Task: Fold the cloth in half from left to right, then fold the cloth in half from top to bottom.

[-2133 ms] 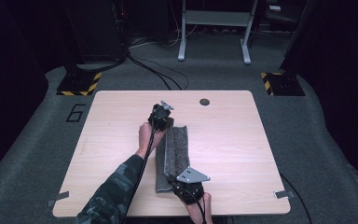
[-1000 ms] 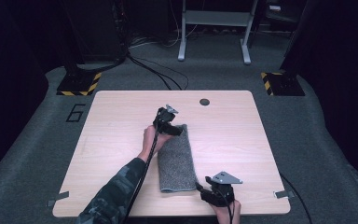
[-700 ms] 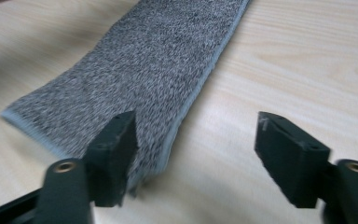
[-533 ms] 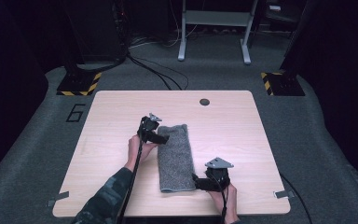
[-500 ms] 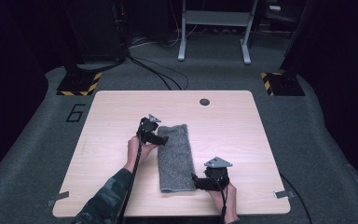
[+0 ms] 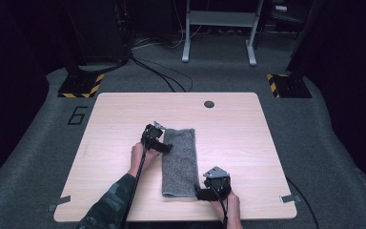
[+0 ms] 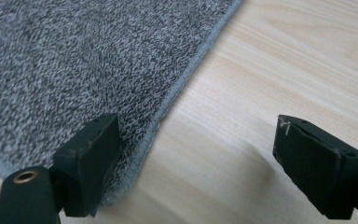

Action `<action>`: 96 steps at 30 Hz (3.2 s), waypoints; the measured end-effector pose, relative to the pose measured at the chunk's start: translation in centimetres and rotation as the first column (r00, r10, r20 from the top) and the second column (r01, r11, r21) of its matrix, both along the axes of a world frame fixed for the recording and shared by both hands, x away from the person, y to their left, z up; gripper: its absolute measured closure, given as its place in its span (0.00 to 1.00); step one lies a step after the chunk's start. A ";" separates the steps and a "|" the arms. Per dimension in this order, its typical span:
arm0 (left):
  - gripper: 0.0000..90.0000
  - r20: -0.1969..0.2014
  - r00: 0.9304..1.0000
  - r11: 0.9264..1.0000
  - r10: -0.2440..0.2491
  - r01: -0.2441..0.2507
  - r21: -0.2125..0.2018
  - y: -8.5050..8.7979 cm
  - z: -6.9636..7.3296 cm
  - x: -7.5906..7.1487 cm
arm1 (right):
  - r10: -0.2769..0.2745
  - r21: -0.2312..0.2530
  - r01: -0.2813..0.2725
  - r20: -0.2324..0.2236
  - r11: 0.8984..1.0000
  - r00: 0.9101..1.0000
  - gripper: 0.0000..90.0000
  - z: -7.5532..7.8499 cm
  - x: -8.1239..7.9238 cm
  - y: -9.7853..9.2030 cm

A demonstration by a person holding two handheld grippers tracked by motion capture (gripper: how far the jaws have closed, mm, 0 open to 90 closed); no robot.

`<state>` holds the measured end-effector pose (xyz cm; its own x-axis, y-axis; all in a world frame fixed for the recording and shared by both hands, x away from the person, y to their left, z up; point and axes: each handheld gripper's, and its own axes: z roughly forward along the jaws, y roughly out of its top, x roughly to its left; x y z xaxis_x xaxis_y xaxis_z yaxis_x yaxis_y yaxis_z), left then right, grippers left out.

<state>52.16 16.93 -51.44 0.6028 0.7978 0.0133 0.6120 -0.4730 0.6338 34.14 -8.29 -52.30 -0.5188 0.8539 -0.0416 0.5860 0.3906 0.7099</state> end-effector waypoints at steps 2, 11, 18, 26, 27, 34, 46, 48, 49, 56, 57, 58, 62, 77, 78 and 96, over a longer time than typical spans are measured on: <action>0.17 -0.002 1.000 1.000 -0.004 0.004 -0.007 -0.1 0.0 0.0 | 0.024 -0.003 -0.024 -0.003 1.000 1.000 0.16 0.0 -0.2 -0.1; 0.17 0.024 0.999 0.996 0.026 -0.024 -0.088 1.0 1.2 0.0 | 0.071 0.123 -0.071 0.007 0.990 0.997 0.14 2.7 2.8 -2.1; 0.17 0.028 0.998 0.992 0.048 -0.045 -0.119 1.6 1.9 0.6 | 0.061 0.147 -0.060 0.002 0.987 0.998 0.15 4.6 7.6 -2.3; 0.17 0.005 0.998 0.989 0.057 -0.056 -0.137 1.6 1.8 1.6 | 0.071 0.130 -0.065 -0.038 0.989 0.997 0.17 4.5 12.5 -0.6; 0.17 0.008 0.998 0.986 0.069 -0.067 -0.150 1.5 1.8 1.7 | 0.074 0.132 -0.067 -0.043 0.989 0.996 0.17 4.4 13.0 -0.4; 0.19 0.004 0.997 0.986 0.076 -0.074 -0.148 1.2 1.7 2.2 | 0.043 0.137 -0.032 -0.080 0.990 0.996 0.23 3.7 16.5 0.8; 0.27 -0.002 0.995 0.983 0.099 -0.098 -0.157 0.3 0.7 2.8 | -0.036 0.086 0.046 -0.114 0.995 0.993 0.35 2.5 20.6 2.4; 0.30 -0.006 0.996 0.984 0.093 -0.093 -0.150 0.3 0.7 2.8 | -0.040 0.088 0.051 -0.122 0.995 0.992 0.38 2.3 20.8 2.5; 0.31 -0.002 0.995 0.983 0.099 -0.098 -0.154 0.2 0.7 2.8 | -0.048 0.083 0.058 -0.118 0.995 0.992 0.39 2.2 21.0 2.5; 0.45 -0.008 0.995 0.985 0.101 -0.101 -0.139 -0.4 0.3 2.8 | -0.053 0.070 0.062 -0.128 0.996 0.990 0.50 1.6 21.2 3.1; 0.48 -0.010 0.996 0.987 0.092 -0.093 -0.130 -0.5 0.2 2.8 | -0.054 0.059 0.063 -0.133 0.996 0.990 0.52 1.4 21.3 3.2; 0.52 0.000 0.996 0.987 0.093 -0.093 -0.130 -0.6 0.1 2.6 | -0.056 0.060 0.064 -0.125 0.996 0.991 0.53 1.3 21.2 3.3; 0.60 0.019 0.996 0.989 0.092 -0.089 -0.115 -1.0 0.1 2.3 | -0.055 0.052 0.059 -0.091 0.997 0.994 0.64 1.1 20.7 3.8; 0.91 0.027 0.997 0.989 0.067 -0.063 -0.133 -1.7 -0.1 1.7 | -0.042 0.078 0.051 -0.104 0.996 0.994 0.92 1.1 20.2 4.5; 0.92 0.022 0.998 0.989 0.062 -0.059 -0.133 -1.6 -0.1 1.7 | -0.043 0.080 0.052 -0.104 0.995 0.994 0.93 1.1 20.2 4.5; 0.93 0.103 0.992 0.975 0.066 -0.042 -0.219 -0.6 2.2 0.5 | -0.009 0.124 0.007 0.011 0.992 1.000 0.95 3.3 18.4 3.5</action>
